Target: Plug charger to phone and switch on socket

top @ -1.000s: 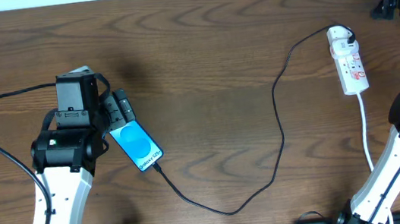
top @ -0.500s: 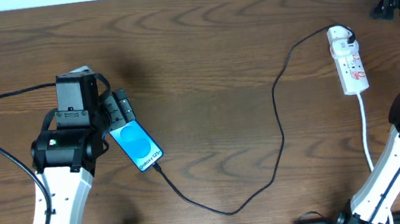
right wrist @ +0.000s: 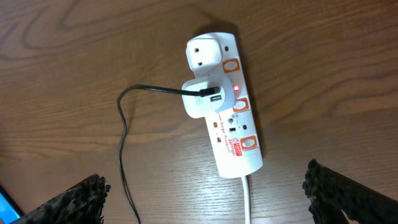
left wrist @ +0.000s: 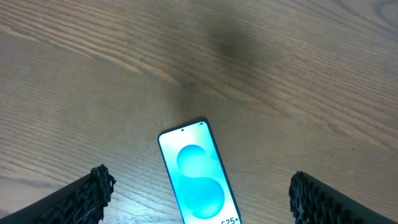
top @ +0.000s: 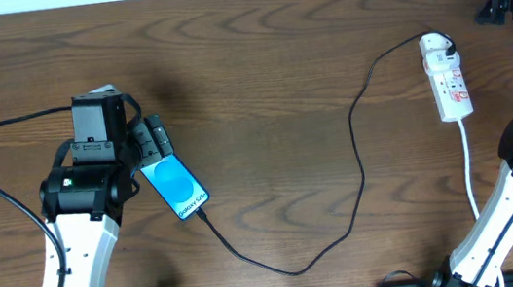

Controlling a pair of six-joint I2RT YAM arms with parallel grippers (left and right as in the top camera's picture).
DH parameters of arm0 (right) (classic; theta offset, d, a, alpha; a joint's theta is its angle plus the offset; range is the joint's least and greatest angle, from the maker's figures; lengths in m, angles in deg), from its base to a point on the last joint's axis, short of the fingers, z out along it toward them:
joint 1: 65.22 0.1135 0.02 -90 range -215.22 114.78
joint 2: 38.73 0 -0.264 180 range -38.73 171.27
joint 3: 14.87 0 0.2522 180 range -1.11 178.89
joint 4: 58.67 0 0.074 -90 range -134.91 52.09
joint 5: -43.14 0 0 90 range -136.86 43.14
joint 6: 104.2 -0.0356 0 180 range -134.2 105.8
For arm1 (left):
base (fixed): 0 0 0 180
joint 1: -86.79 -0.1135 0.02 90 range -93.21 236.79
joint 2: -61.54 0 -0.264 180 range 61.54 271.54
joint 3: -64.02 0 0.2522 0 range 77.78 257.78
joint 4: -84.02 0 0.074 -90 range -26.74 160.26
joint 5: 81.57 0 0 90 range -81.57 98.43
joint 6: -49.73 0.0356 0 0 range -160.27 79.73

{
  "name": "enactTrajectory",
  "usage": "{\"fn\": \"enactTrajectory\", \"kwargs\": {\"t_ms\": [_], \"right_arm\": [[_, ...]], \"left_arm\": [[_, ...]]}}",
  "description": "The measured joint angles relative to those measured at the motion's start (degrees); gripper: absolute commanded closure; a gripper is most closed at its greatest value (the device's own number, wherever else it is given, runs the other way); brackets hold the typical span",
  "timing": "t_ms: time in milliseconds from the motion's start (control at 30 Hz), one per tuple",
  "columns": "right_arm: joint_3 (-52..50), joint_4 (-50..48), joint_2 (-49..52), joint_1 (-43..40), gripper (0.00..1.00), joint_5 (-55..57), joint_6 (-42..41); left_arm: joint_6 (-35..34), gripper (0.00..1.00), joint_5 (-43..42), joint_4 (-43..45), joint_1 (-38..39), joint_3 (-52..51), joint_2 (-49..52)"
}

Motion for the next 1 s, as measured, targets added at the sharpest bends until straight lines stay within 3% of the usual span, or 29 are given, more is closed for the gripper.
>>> {"fn": "enactTrajectory", "kwargs": {"t_ms": [500, 1000], "right_arm": [[0.00, 0.00, 0.02, 0.00, 0.01, 0.02, -0.02], [0.00, 0.00, 0.02, 0.00, 0.01, 0.02, -0.02]], "left_arm": [[0.00, 0.07, -0.02, 2.32, 0.00, -1.64, -3.91], [0.00, 0.07, -0.02, 25.16, 0.00, -21.18, -19.28]]}}
